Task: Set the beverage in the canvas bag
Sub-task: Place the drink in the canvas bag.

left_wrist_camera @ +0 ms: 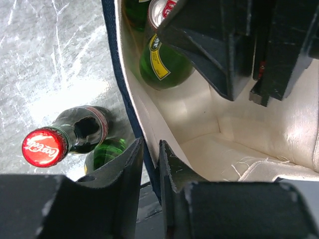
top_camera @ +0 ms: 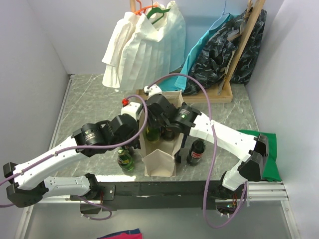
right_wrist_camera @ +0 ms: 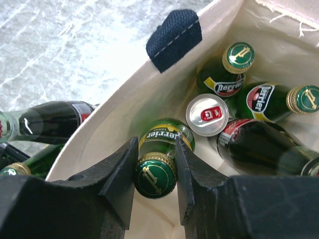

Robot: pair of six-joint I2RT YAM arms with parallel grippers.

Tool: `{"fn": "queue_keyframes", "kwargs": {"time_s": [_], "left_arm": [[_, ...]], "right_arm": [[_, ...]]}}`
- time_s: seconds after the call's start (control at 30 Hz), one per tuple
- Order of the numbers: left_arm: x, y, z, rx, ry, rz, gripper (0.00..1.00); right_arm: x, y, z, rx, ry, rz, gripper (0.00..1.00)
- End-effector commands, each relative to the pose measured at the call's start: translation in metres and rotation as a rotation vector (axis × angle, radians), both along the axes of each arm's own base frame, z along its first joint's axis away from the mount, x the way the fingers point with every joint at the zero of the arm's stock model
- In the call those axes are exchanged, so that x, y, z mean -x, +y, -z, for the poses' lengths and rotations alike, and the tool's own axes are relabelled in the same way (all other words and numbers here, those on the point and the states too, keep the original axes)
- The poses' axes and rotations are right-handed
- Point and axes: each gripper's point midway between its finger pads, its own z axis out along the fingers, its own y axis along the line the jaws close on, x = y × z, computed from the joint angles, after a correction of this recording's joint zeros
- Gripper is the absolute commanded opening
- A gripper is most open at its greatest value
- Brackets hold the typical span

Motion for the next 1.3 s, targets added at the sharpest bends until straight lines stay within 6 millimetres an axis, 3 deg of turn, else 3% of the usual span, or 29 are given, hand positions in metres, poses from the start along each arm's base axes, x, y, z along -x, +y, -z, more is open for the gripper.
{"fn": "queue_keyframes", "kwargs": {"time_s": [0.0, 0.17, 0.4, 0.5, 1.27], "left_arm": [[0.002, -0.002, -0.013, 0.033, -0.017, 0.018, 0.27], [0.002, -0.002, -0.015, 0.032, -0.021, 0.021, 0.33], [0.001, -0.003, -0.017, 0.039, -0.029, 0.019, 0.53], [0.0, -0.003, -0.017, 0.039, -0.033, 0.018, 0.57], [0.0, -0.004, -0.048, 0.148, -0.099, 0.034, 0.65]], "right_arm": [[-0.018, 0.017, -0.043, -0.156, -0.12, 0.045, 0.0], [-0.019, 0.017, -0.029, -0.14, -0.102, 0.056, 0.0], [-0.019, 0.016, -0.012, -0.124, -0.076, 0.062, 0.0], [-0.021, 0.015, -0.005, -0.115, -0.067, 0.069, 0.0], [-0.026, 0.014, 0.033, -0.078, -0.017, 0.072, 0.0]]}}
